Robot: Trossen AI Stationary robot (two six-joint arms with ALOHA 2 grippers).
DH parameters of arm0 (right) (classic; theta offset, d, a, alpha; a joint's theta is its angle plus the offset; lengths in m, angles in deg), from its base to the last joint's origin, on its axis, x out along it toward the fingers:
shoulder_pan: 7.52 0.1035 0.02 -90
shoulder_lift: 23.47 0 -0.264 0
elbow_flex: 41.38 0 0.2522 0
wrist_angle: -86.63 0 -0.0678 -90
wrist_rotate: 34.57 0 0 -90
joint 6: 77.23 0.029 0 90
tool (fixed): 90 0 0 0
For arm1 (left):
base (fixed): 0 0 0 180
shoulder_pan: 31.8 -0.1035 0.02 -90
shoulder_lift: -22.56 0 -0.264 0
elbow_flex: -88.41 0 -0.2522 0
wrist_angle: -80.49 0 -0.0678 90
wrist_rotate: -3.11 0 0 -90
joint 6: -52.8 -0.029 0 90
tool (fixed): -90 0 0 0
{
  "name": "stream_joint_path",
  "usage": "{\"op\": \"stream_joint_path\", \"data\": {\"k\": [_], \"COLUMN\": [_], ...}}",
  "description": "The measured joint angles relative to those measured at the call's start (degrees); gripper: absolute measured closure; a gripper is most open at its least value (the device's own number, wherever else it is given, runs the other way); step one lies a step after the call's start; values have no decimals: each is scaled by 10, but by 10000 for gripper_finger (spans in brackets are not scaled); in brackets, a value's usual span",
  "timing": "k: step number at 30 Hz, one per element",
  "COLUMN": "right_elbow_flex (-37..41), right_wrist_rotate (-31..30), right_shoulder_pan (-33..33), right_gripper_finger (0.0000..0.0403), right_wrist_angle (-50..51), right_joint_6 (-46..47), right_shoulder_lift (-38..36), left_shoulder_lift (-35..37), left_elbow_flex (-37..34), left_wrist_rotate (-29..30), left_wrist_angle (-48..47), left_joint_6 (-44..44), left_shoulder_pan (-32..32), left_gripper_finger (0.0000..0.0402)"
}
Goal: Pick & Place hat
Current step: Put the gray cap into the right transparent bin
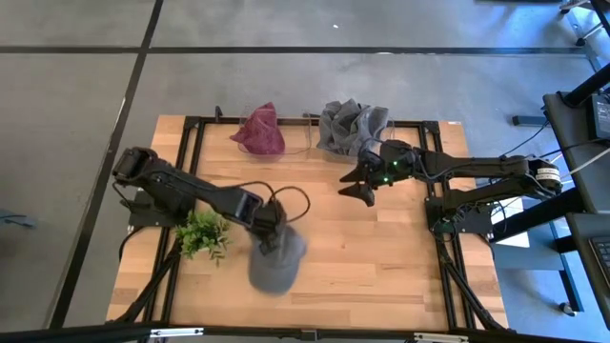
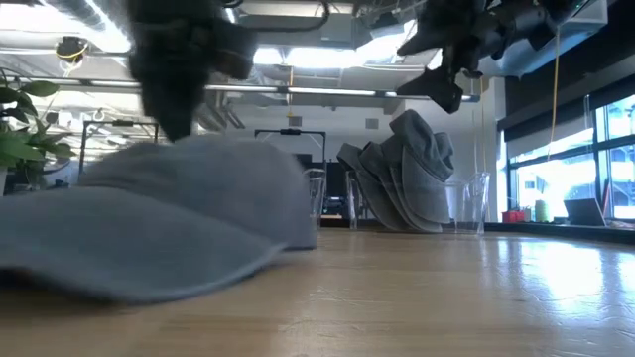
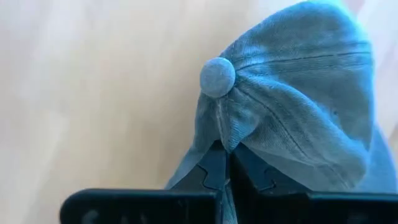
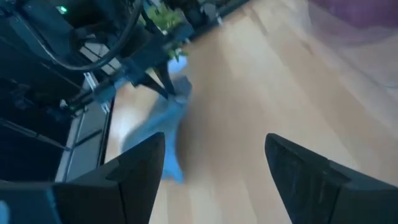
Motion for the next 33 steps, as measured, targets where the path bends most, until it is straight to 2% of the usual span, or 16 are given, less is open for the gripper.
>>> {"op": "stream_joint_path", "data": {"k": [4, 10, 14, 17, 21, 24, 28, 33], "right_elbow_flex": [0, 0, 0, -1, -21, -56, -112, -181], "right_wrist_rotate": [-1, -54, -2, 5, 5, 5, 1, 9], "right_shoulder_pan": [3, 9, 9, 9, 9, 14, 22, 27], "right_gripper_finger": [125, 125, 125, 128, 136, 143, 151, 158], "right_wrist_angle": [-37, -94, -95, -95, -72, -16, 77, 134], "right_joint_6": [-5, -8, -6, -21, -46, -82, -139, -159], "right_shoulder_lift": [0, 0, 0, 0, 0, 1, 18, 55], "left_shoulder_lift": [4, 4, 4, 4, 4, 5, 5, 5], "left_elbow_flex": [0, 1, 1, 18, 59, 93, 120, 150], "left_wrist_rotate": [44, 101, 115, 108, 108, 113, 157, 186], "left_wrist_angle": [64, 163, 212, 222, 202, 174, 151, 160], "left_joint_6": [-40, -97, -143, -184, -244, -281, -324, -372], "left_shoulder_pan": [-22, -53, -65, -69, -69, -70, -71, -73], "left_gripper_finger": [397, 397, 397, 397, 397, 397, 397, 397]}}
